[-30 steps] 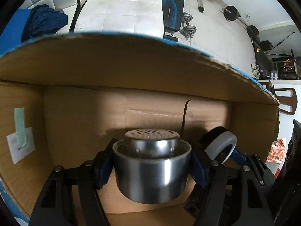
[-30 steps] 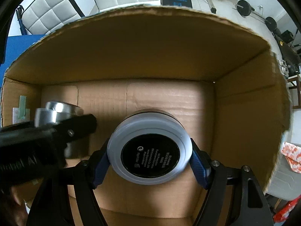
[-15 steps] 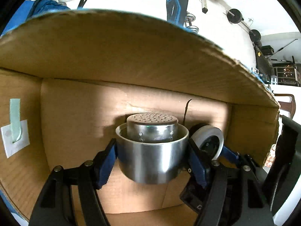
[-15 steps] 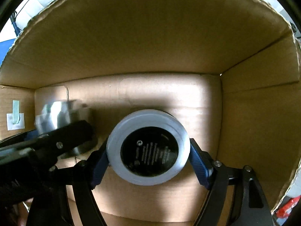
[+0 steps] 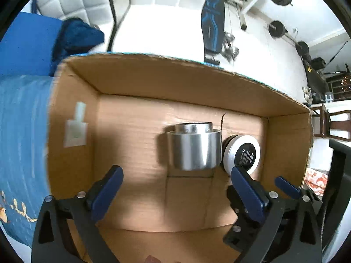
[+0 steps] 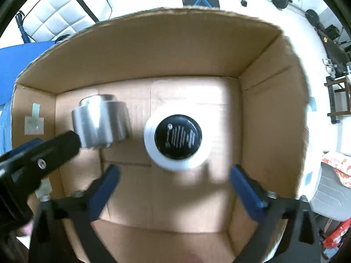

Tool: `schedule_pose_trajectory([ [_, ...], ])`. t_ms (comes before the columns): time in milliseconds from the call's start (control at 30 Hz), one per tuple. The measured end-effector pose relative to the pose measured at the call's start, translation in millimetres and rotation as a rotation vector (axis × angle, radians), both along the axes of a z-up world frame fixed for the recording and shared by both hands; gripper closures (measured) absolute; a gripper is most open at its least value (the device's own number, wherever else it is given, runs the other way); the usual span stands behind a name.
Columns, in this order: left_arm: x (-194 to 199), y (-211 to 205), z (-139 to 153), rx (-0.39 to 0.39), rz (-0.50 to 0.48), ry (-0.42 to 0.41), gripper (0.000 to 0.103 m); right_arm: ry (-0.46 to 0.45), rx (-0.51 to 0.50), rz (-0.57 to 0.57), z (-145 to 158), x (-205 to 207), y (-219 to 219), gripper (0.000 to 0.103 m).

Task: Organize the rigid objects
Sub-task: 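Open both tools to release the canister and jar in the box, then lift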

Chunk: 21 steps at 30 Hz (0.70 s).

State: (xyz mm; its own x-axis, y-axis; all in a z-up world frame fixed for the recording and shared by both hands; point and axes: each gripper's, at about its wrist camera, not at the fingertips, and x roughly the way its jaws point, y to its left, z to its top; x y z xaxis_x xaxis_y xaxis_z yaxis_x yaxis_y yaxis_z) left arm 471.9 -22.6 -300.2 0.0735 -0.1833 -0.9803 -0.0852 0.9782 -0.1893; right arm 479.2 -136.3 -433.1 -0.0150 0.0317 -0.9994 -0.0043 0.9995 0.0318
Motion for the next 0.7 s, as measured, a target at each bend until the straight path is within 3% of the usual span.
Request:
schedule_pose_trajectory([
  [267,-35,-4,40,0.059,-0.022,-0.138,0.000,-0.088,-0.019,-0.004,47,-66,10,0.000],
  [367,-53,-6,60,0.060,-0.032,-0.192,0.000,-0.126,-0.027,-0.013,68,-62,2,0.000],
  [700,-104,1,101,0.091,-0.046,-0.323,0.000,-0.262,-0.046,-0.026,130,-126,6,0.000],
])
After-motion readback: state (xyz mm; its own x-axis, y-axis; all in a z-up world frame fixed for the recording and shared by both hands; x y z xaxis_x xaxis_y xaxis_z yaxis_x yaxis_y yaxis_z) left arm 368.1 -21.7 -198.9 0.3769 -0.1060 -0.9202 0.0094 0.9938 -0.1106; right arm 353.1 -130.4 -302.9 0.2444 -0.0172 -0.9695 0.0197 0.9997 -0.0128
